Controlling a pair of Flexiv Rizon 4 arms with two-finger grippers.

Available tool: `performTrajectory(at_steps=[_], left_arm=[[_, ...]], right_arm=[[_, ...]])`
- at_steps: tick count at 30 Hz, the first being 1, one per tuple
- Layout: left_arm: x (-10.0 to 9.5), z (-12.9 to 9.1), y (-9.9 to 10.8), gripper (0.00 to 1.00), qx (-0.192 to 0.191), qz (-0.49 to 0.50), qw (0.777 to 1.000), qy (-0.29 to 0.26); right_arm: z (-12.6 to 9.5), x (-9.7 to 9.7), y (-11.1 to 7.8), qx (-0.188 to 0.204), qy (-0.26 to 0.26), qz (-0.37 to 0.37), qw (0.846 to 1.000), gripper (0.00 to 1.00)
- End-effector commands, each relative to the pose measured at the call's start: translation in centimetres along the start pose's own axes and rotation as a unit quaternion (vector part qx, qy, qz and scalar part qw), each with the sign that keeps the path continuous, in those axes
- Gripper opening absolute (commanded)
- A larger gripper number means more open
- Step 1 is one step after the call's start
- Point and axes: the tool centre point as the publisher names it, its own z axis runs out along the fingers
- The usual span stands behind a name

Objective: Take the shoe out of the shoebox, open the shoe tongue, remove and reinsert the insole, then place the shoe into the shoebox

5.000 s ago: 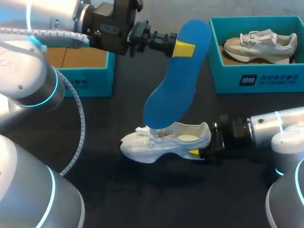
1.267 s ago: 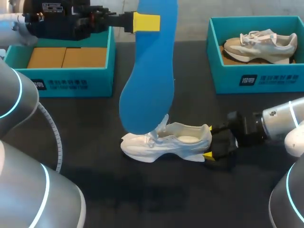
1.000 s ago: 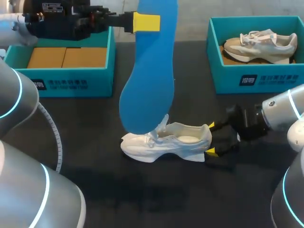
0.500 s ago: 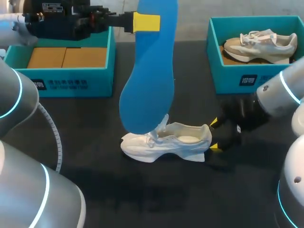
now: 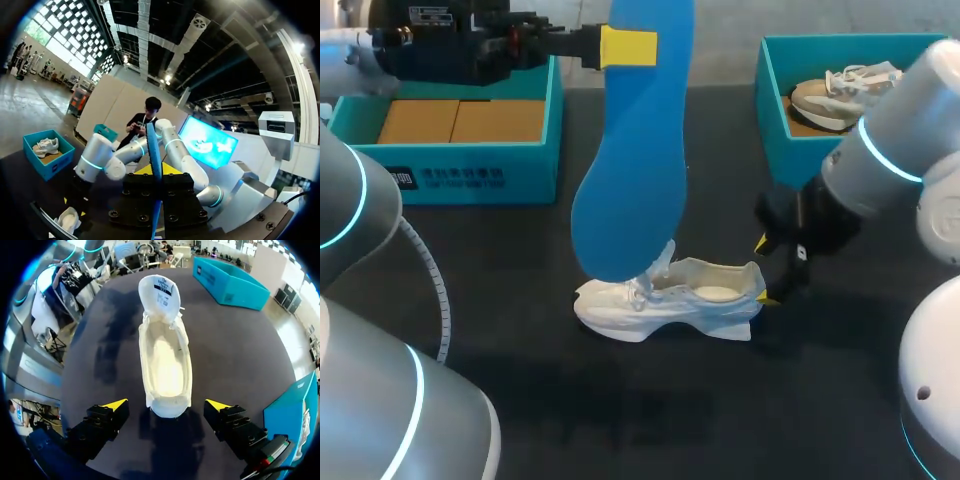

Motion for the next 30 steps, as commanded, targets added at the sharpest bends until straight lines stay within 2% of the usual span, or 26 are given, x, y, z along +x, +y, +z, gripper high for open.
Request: performTrajectory(at_steps=[1,11,22,30], left_arm=[[-0.1,0.1,0.0,0.00,-0.001,0.000,1.000,0.000],[-0.1,0.1,0.0,0.00,-0.001,0.000,1.000,0.000],[-0.1,0.1,0.0,0.00,-0.001,0.000,1.000,0.000],[-0.1,0.1,0.0,0.00,-0.001,0.000,1.000,0.000]], right_arm=[[0.1,-0.1,0.9,0.160,-0.005,0.001,0.987,1.00],[0.7,-0.1,2.3,0.236,-0.012,-0.002,0.972,1.00],[1.4,-0.1,3.1,0.270,-0.002,-0.011,0.963,1.00],[1.5,0.0,3.5,0.271,0.002,-0.016,0.962,1.00]])
